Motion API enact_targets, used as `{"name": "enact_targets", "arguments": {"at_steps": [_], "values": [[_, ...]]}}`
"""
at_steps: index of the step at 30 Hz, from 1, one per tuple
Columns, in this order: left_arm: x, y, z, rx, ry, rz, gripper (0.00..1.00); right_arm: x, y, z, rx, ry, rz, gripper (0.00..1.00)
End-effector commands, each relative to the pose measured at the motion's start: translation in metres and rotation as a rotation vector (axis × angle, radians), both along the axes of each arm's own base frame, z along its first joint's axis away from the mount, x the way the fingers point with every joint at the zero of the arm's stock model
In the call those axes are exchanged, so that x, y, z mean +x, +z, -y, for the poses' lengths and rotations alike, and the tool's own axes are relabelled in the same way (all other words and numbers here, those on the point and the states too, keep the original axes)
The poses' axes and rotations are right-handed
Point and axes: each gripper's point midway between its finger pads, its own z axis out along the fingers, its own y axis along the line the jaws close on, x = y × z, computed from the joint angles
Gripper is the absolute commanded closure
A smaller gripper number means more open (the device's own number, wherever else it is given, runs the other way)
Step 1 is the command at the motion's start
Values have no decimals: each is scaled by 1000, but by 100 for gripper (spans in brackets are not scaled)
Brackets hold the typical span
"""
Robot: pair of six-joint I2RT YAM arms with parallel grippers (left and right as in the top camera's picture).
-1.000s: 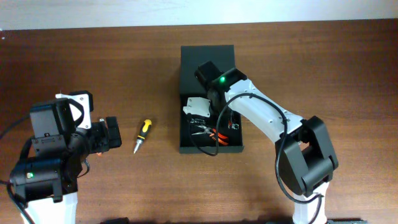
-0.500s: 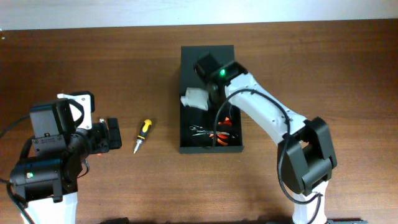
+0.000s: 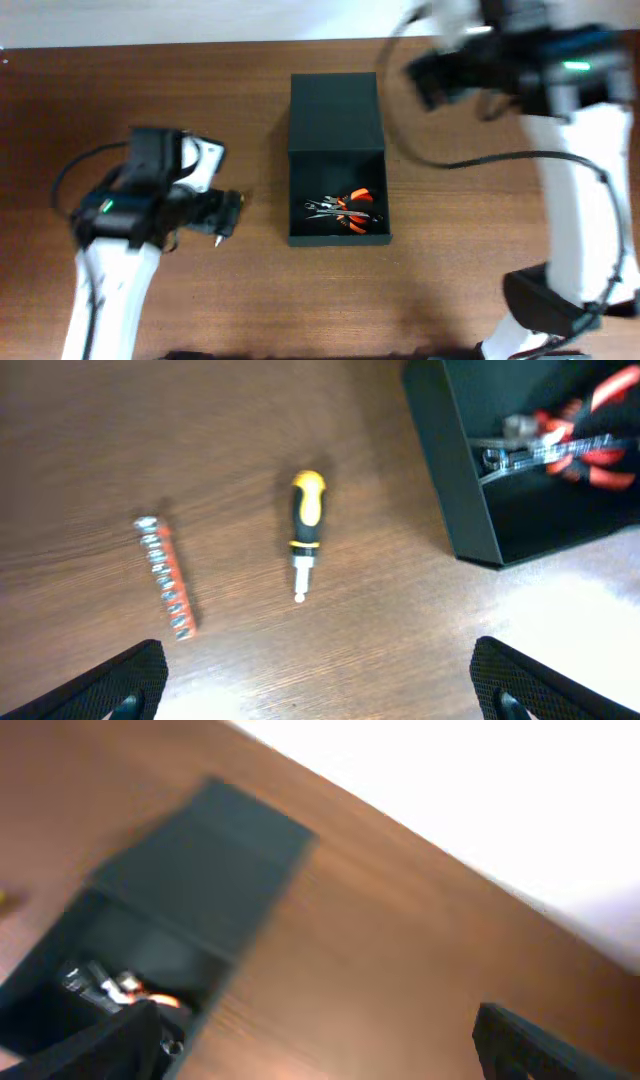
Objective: Pack container
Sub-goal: 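Lower the left gripper onto the yellow-black screwdriver handle and grasp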
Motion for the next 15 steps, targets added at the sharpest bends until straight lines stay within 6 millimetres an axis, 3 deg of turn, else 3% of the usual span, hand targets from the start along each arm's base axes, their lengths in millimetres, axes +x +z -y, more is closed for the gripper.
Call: {"name": "enact_targets", "arguments": {"at_steps": [1,4,8,11,15], "values": [[11,-24,8,37,-50,-85,1,5,-22,58,106,-315,-98,1],[16,-48,8,45,-40,-170,1,-2,-40,103,156,-442,-182,1],[23,-77,9,61,-40,-255,1,-8,-70,146,198,-550,-282,1],[28,-92,9,66,-37,-293,1,-15,-96,166,201,-607,-360,1],[37,-106,9,70,-36,-299,1,-20,-136,174,200,-637,-460,1]]}}
